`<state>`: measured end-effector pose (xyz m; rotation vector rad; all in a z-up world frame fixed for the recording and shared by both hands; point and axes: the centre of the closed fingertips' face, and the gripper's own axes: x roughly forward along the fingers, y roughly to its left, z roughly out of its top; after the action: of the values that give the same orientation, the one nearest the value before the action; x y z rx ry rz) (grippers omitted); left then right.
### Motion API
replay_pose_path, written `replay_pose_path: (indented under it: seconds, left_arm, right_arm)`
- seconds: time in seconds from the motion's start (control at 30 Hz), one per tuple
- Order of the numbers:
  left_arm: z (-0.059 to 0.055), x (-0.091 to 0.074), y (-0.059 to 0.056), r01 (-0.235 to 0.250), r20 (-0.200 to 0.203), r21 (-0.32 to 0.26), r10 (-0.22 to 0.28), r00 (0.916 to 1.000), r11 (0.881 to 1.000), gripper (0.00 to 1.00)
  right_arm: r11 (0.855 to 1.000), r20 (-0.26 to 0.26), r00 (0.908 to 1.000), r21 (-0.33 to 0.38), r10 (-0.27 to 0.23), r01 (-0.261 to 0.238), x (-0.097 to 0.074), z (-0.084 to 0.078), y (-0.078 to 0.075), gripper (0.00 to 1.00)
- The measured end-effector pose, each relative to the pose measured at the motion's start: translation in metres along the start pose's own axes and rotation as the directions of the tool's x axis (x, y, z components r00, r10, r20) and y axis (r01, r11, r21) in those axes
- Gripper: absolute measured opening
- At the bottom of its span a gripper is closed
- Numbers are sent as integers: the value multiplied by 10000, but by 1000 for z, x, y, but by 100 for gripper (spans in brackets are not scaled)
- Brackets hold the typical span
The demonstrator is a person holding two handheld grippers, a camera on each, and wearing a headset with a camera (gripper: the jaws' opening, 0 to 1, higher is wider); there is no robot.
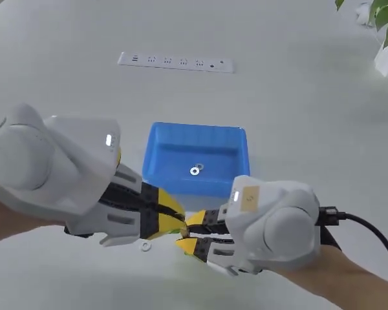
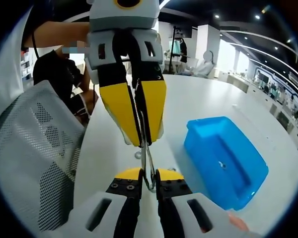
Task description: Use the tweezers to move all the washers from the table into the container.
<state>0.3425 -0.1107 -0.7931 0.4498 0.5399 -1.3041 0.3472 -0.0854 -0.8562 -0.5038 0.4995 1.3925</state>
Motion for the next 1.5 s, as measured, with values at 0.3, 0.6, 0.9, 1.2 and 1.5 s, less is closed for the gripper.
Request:
replay_pose_path:
  seconds: [0.3,0.6,0.9,1.2,1.5]
  left_arm:
    - [5,0,2,-147,110,29,147,9998,9999,9]
    - [13,-1,3,-120,361,100,117,9993,9999,6]
    - [20,-10,4,-212,376,306,200,9991,9993,6]
    - [39,-26,10,-611,530,798,570,9970,9949,6]
    - [65,-43,21,-1000,824,1597,877,9927,9821,6]
  right_arm:
    - [9997,161,9999,227,-55,51,-1,-1,-4,11]
    - [9999,202,9998,133,-92,89,-3,0,-4,11]
    - [9998,287,9994,-90,-187,190,-7,12,-6,11]
    - [9968,610,9962,-467,-615,644,-20,33,-15,11]
    - [9862,983,9869,-931,-1276,1367,-37,60,-34,11]
